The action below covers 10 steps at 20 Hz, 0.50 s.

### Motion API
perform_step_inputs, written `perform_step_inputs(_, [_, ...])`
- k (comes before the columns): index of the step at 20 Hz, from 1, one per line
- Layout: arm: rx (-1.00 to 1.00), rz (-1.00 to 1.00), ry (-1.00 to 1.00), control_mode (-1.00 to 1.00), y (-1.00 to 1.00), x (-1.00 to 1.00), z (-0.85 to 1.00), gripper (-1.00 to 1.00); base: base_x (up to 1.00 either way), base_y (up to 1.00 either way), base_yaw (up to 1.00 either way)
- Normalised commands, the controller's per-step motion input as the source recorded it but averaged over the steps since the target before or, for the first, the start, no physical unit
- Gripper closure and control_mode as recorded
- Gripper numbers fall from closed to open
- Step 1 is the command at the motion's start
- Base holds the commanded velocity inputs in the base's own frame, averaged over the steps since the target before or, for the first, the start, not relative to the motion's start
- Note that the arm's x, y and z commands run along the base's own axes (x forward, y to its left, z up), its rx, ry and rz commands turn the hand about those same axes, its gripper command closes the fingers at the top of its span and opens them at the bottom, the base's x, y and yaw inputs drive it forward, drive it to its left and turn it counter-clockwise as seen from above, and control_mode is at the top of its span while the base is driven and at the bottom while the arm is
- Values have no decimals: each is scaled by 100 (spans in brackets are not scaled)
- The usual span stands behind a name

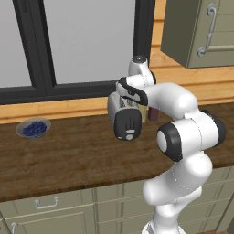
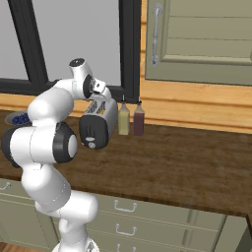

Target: Start the toaster. Once the lever pops up, take the bread to the plate on the dining counter.

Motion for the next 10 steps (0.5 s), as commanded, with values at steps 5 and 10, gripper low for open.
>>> perform_step_inputs(5, [0,0,0,-100,0,0,0,-100,0,0,0])
perform_step_inputs(10, [0,0,0,-100,0,0,0,-100,0,0,0])
